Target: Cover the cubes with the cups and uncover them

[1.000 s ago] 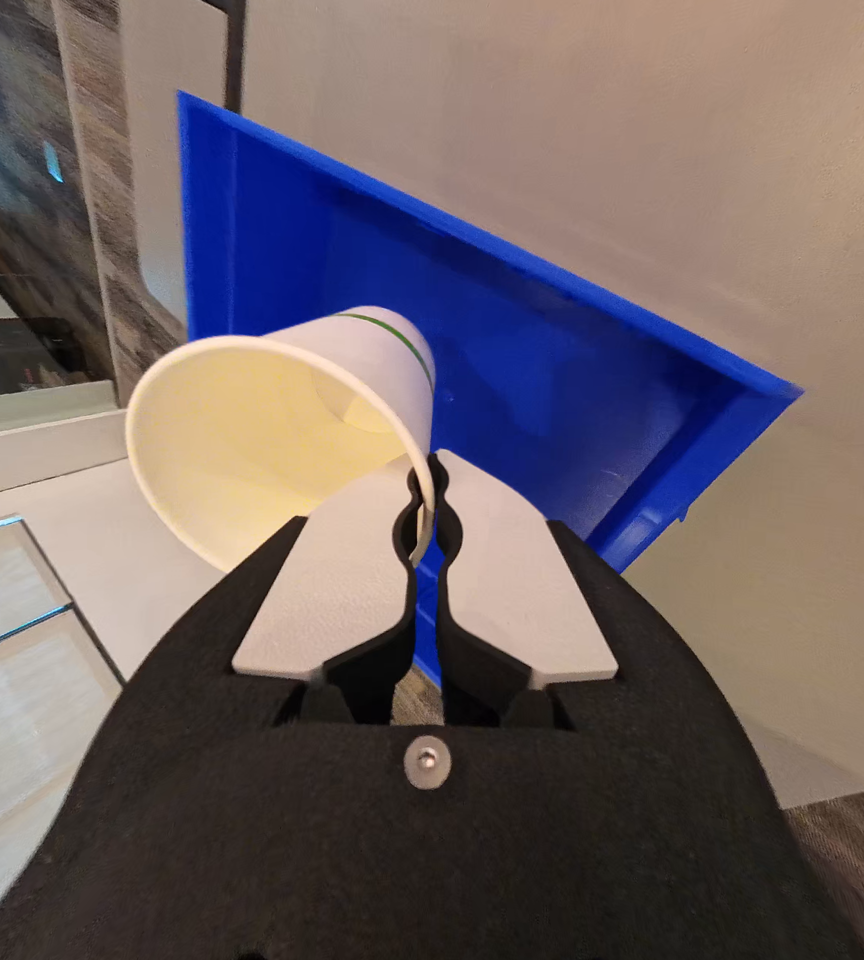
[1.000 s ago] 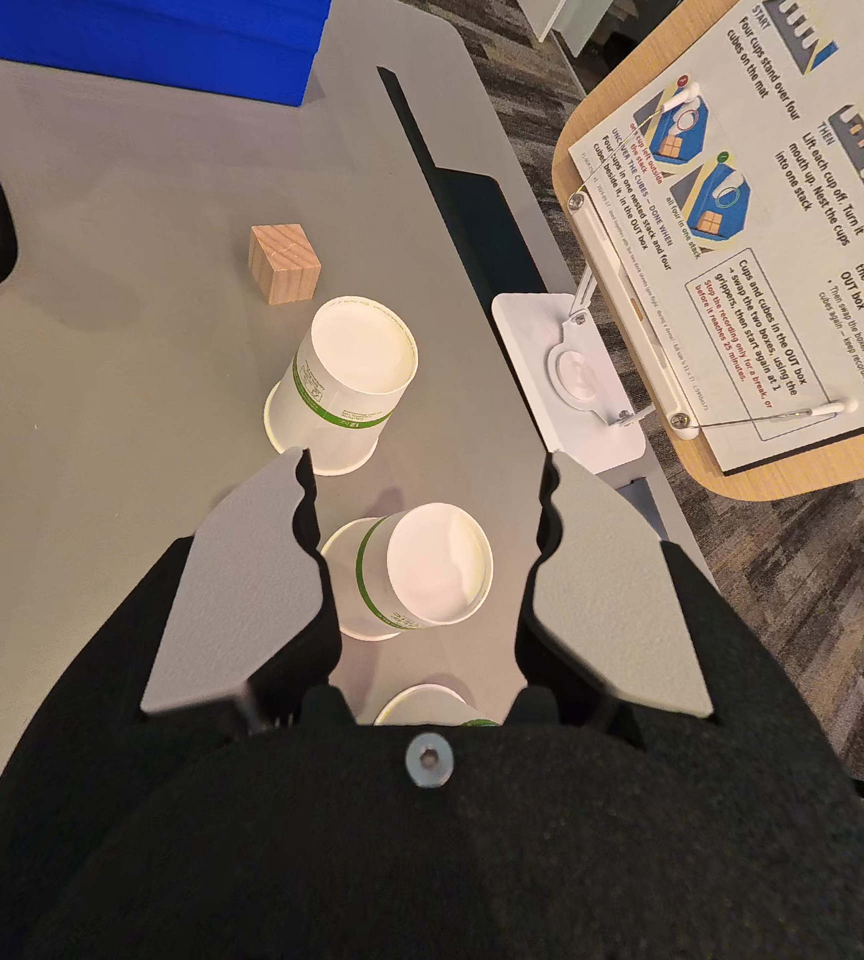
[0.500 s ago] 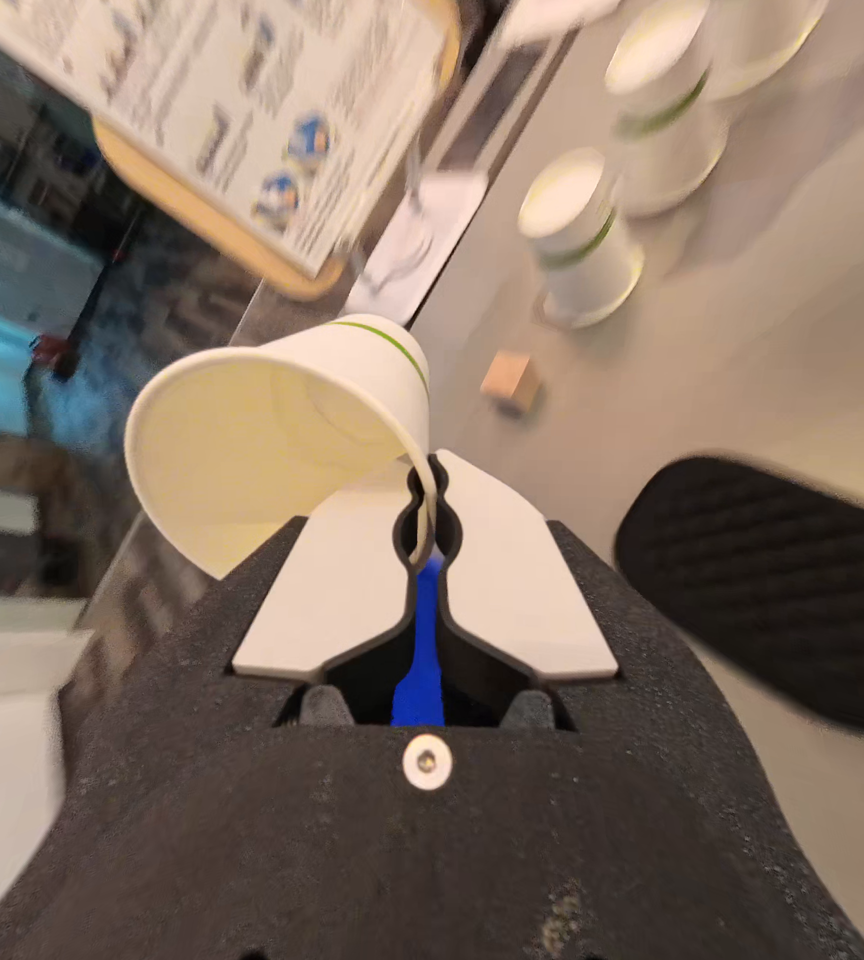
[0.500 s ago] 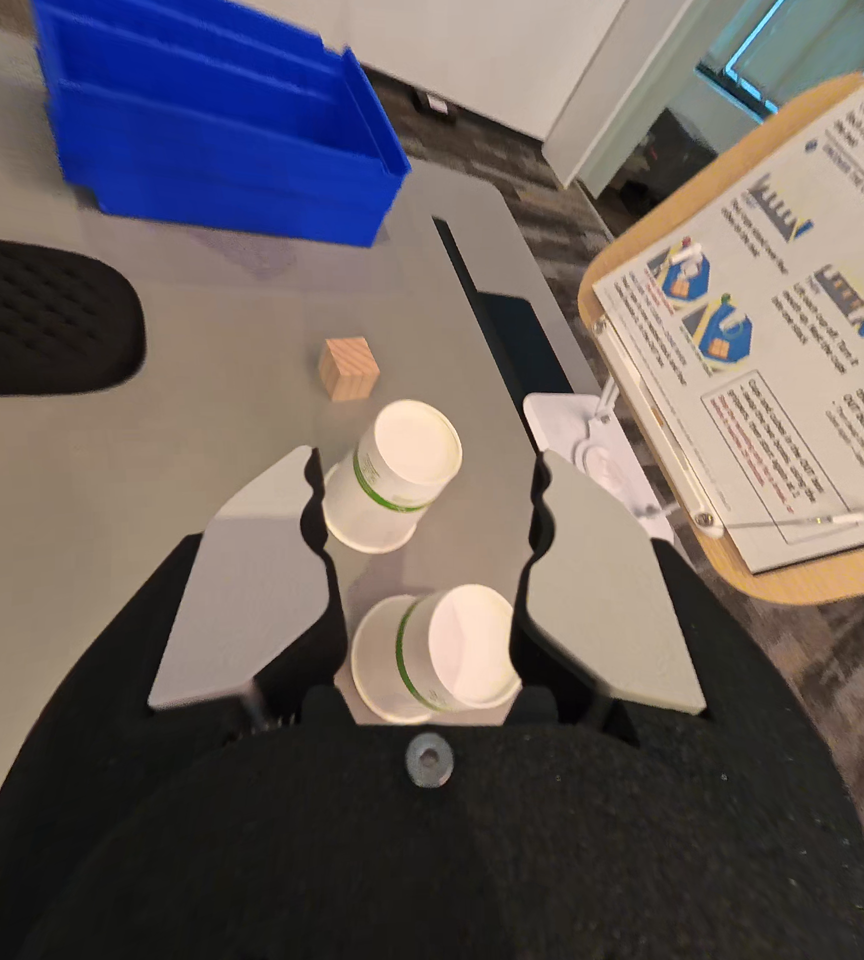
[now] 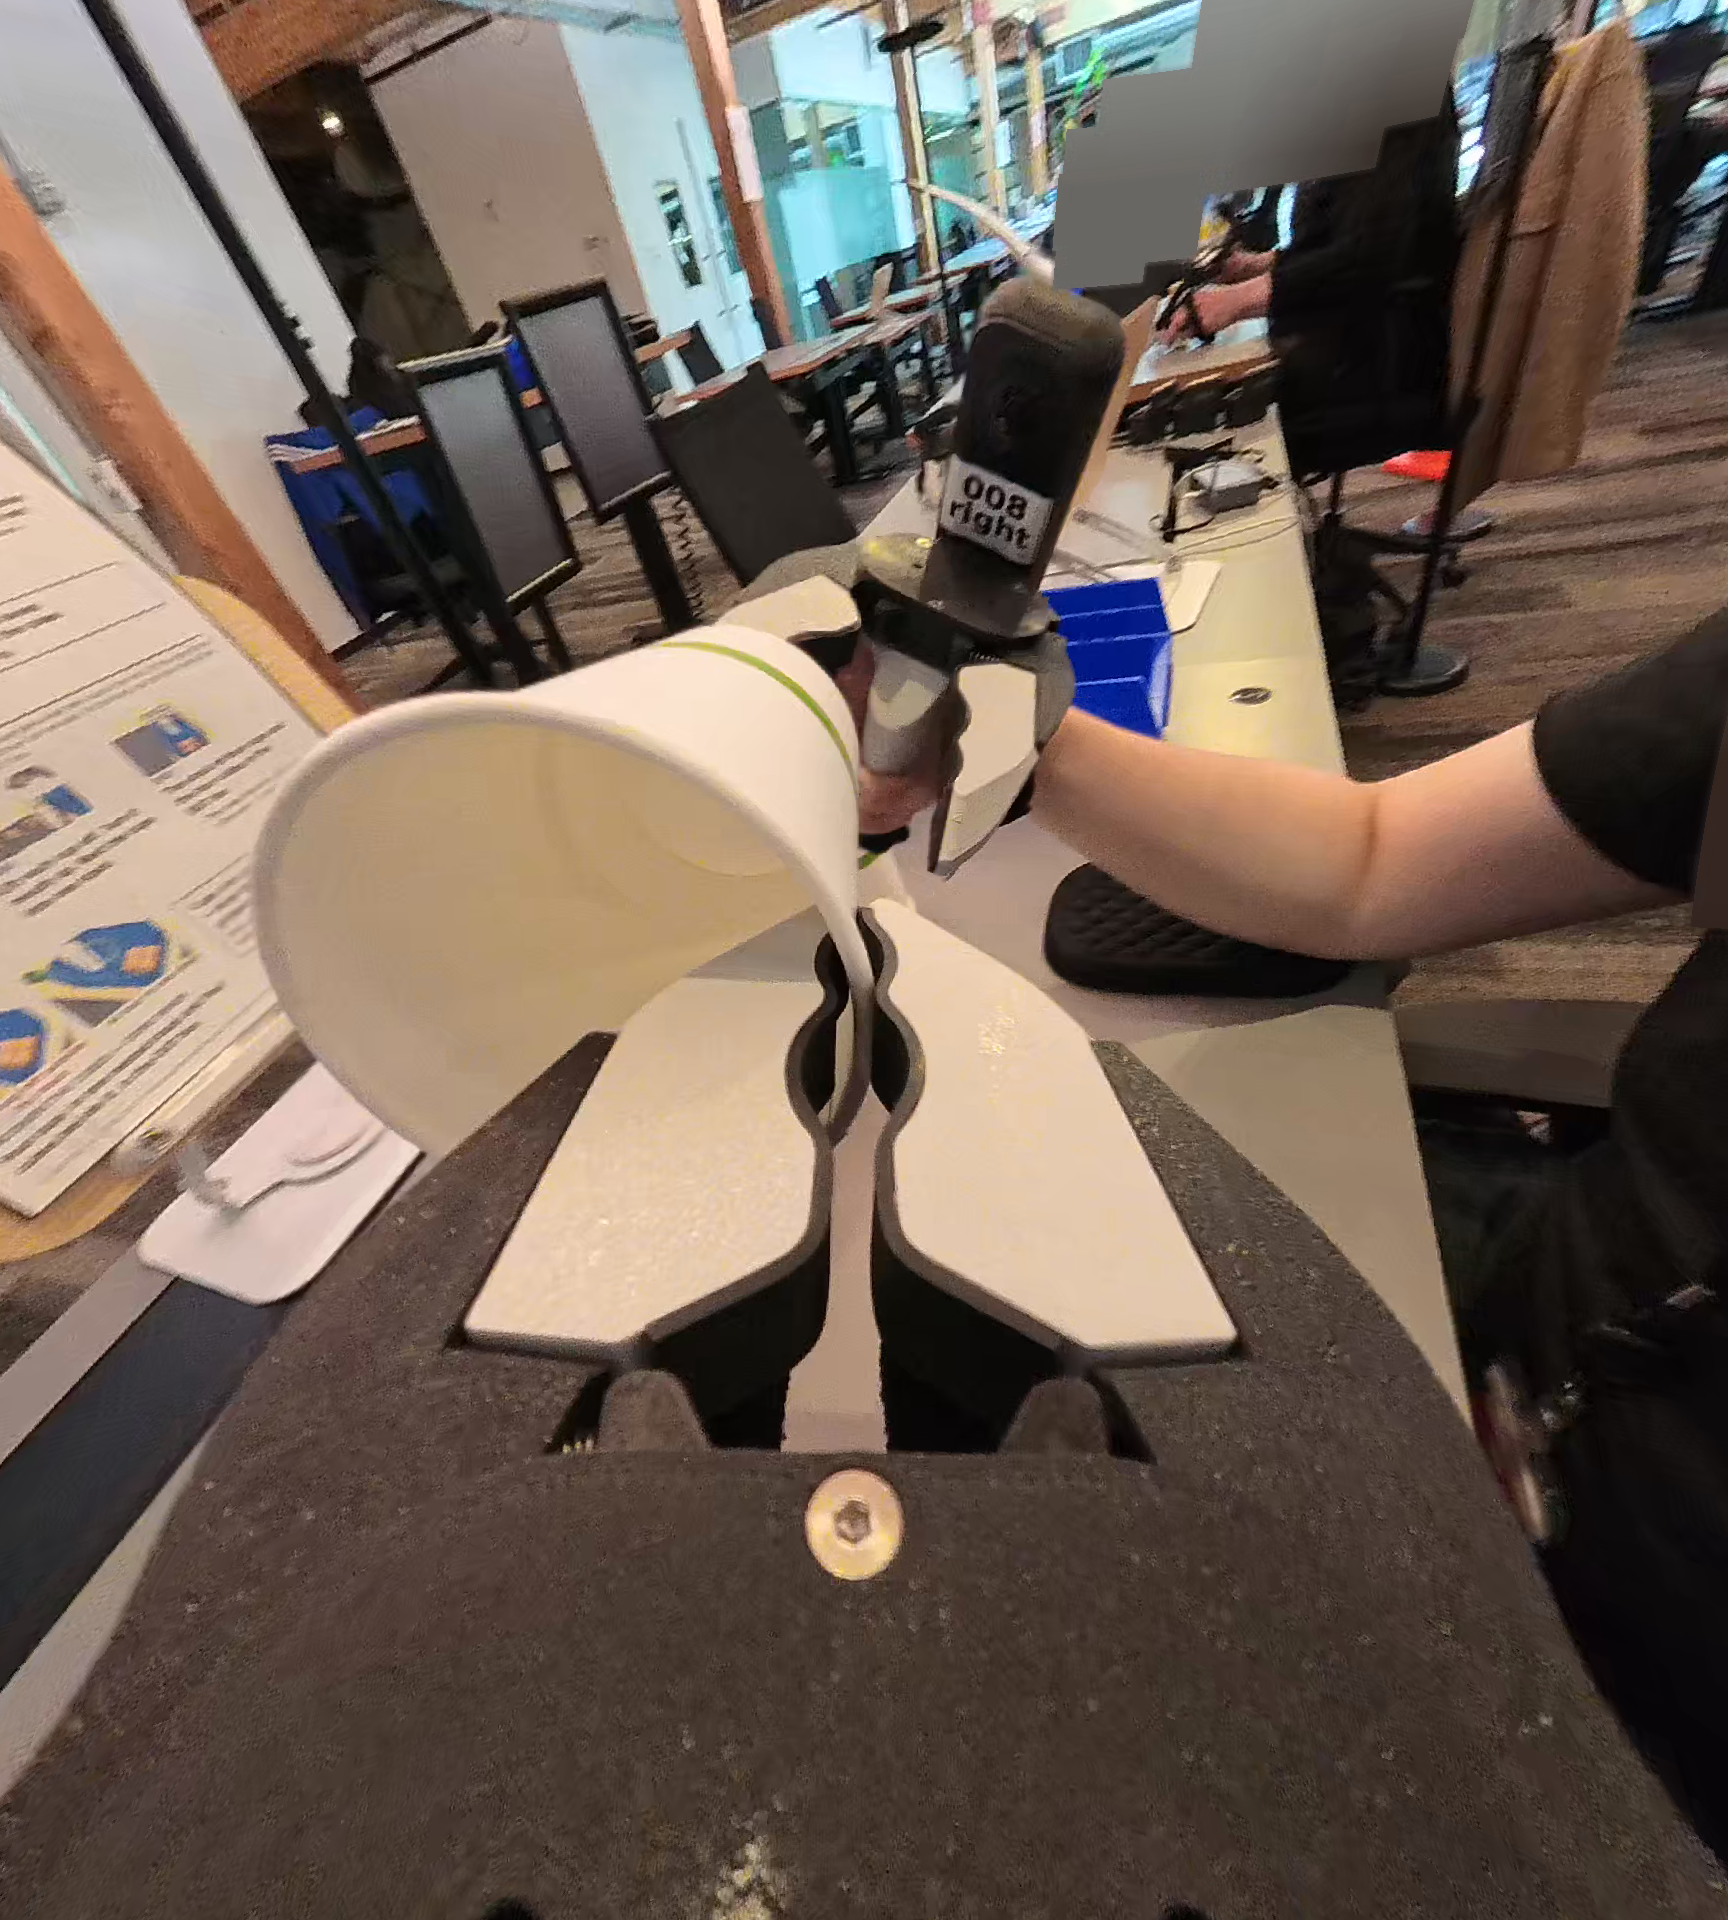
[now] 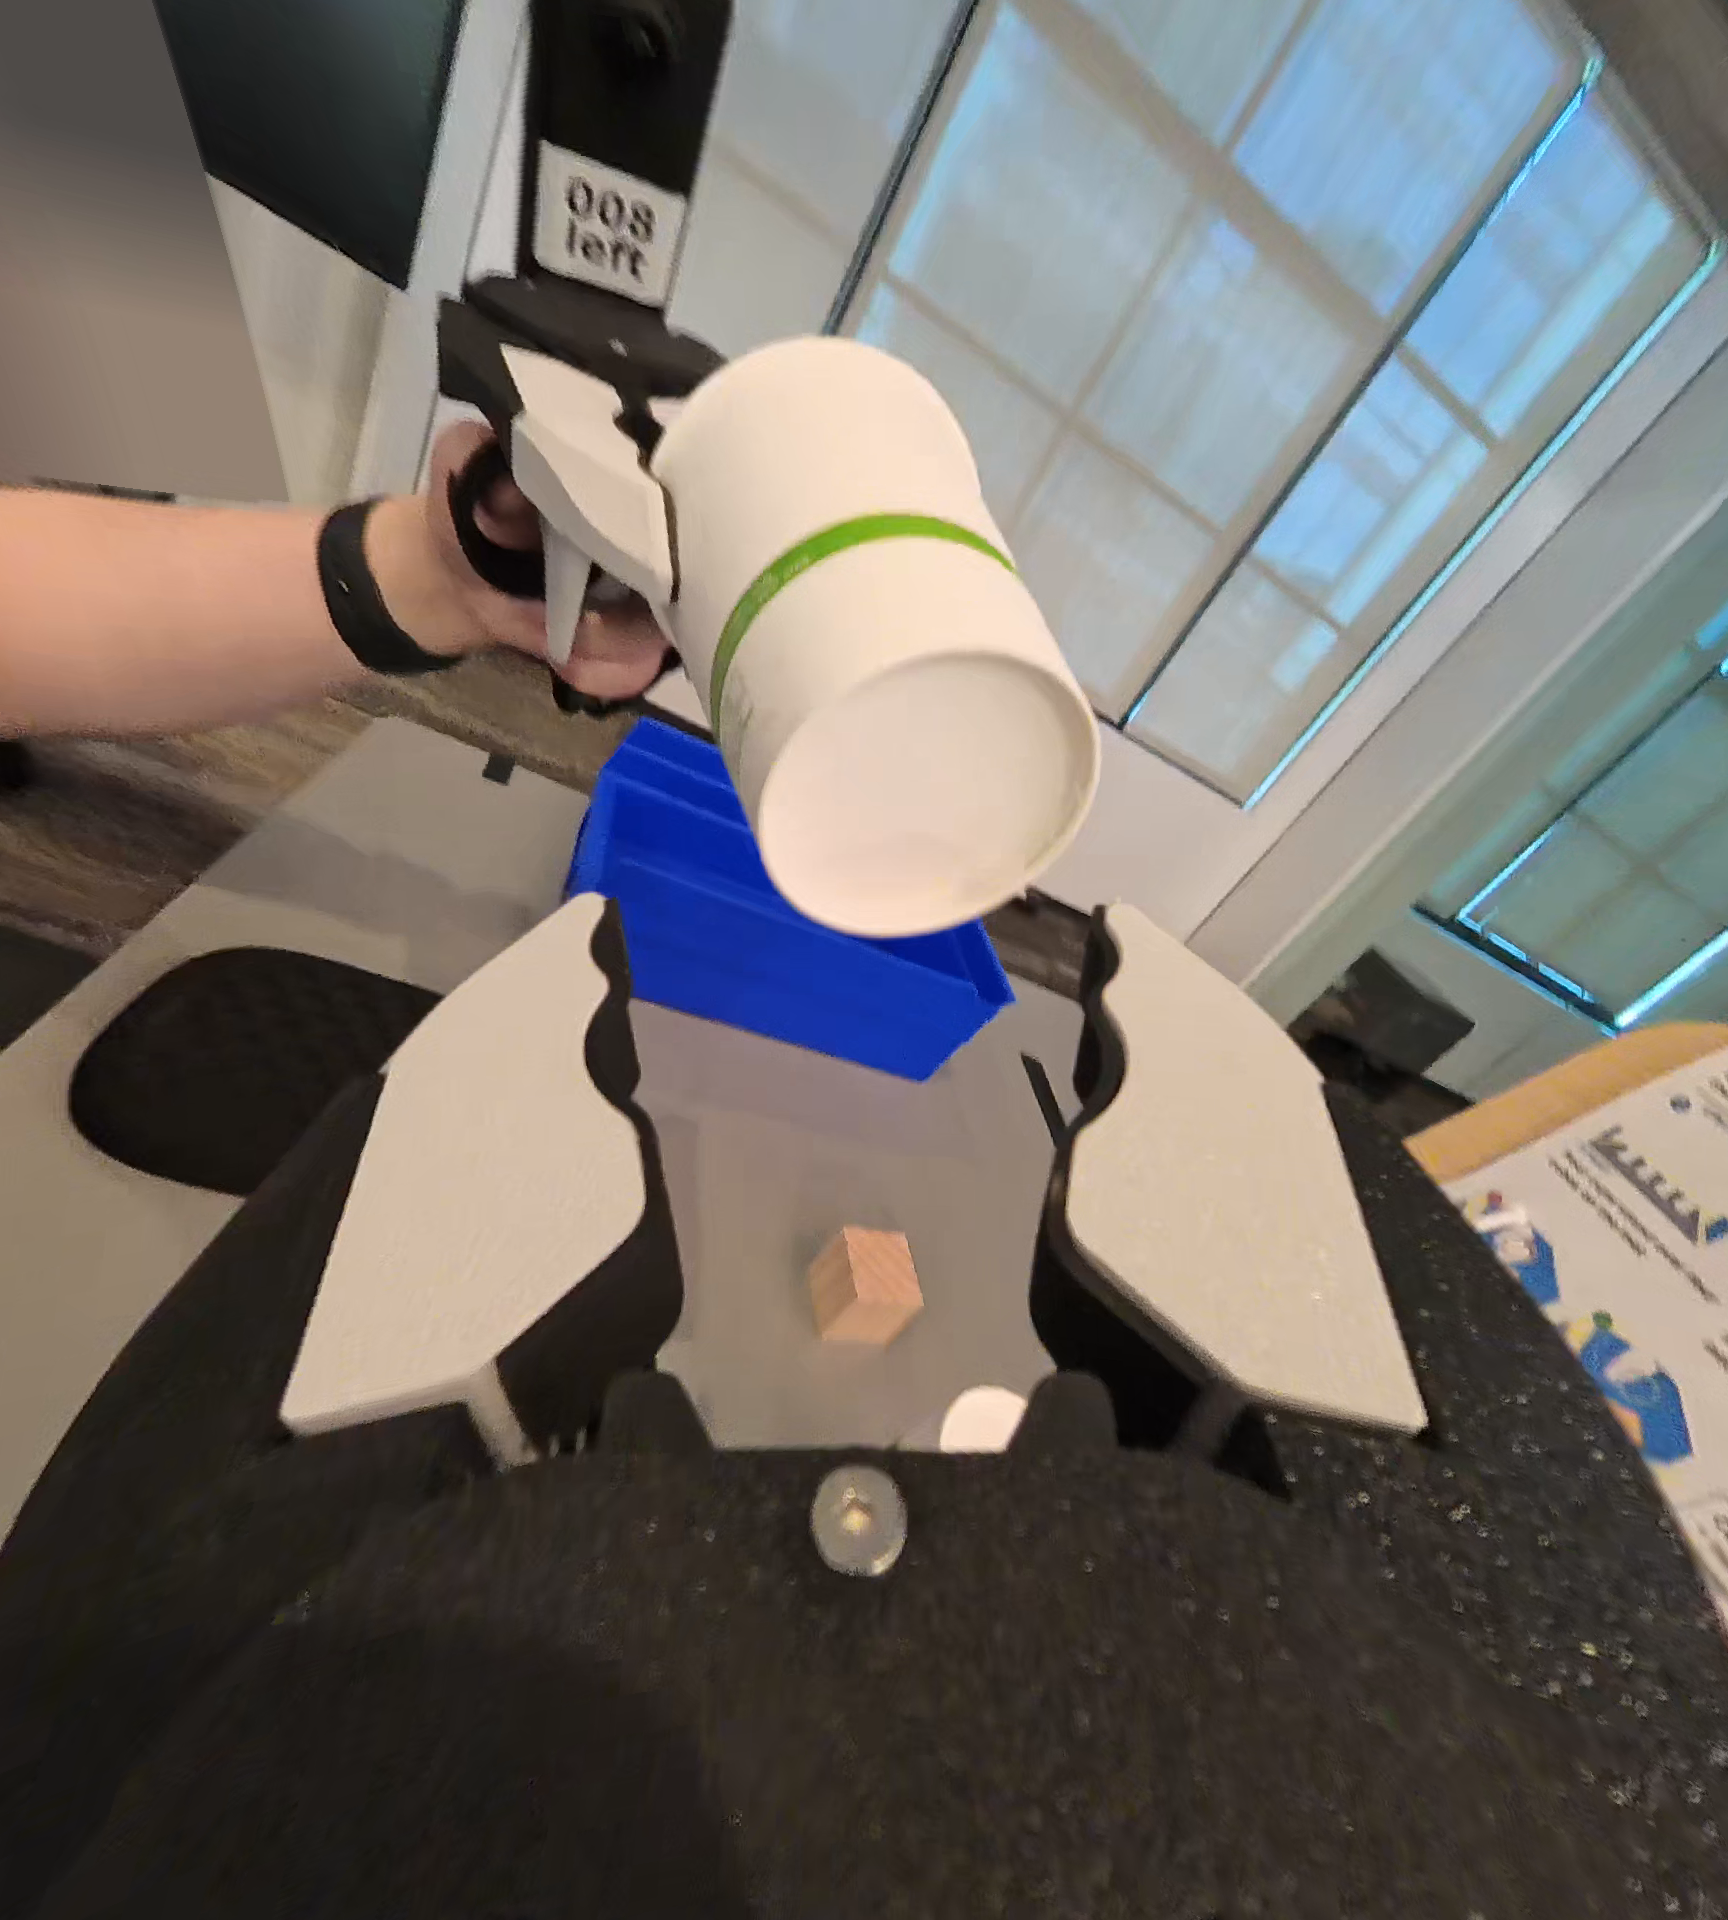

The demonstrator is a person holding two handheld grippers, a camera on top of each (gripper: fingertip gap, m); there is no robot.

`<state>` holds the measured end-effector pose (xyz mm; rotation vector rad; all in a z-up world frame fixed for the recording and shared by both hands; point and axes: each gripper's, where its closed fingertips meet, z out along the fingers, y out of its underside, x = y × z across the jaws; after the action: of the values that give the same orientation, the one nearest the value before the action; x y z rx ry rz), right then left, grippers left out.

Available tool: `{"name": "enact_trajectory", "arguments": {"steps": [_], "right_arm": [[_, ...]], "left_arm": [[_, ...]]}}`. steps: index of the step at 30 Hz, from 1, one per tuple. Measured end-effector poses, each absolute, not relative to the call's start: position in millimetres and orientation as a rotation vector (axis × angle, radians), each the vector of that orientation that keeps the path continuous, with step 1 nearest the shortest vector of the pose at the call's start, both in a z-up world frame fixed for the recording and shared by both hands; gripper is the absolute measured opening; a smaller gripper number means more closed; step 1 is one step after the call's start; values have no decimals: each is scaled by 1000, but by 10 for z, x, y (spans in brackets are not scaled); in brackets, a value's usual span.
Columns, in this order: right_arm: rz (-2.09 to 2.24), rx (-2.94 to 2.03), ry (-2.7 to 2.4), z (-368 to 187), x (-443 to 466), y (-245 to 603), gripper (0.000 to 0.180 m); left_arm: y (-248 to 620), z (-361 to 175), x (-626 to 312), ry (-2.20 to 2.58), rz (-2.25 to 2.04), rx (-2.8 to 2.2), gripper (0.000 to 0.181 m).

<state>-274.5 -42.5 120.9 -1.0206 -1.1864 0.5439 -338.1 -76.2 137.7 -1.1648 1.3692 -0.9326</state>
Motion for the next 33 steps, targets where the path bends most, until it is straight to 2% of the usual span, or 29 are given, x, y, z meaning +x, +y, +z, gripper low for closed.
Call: {"name": "enact_trajectory", "arguments": {"steps": [14, 24, 29, 33], "right_arm": [[513, -896, -1237, 1266, -2873, -652, 87], [487, -842, -1233, 1320, -2856, -706, 79], [462, -851, -1248, 1313, -2845, -709, 79], [423, -868, -1273, 1281, -2852, -700, 79]], "left_arm": [[-1039, 1262, -3169, 1430, -1123, -1110, 0], [-1047, 1242, -3156, 1424, -1139, -1099, 0], [-978, 1267, -3185, 1372, -1103, -1109, 15], [-928, 1245, -3227, 1346, -1059, -1130, 19]]}}
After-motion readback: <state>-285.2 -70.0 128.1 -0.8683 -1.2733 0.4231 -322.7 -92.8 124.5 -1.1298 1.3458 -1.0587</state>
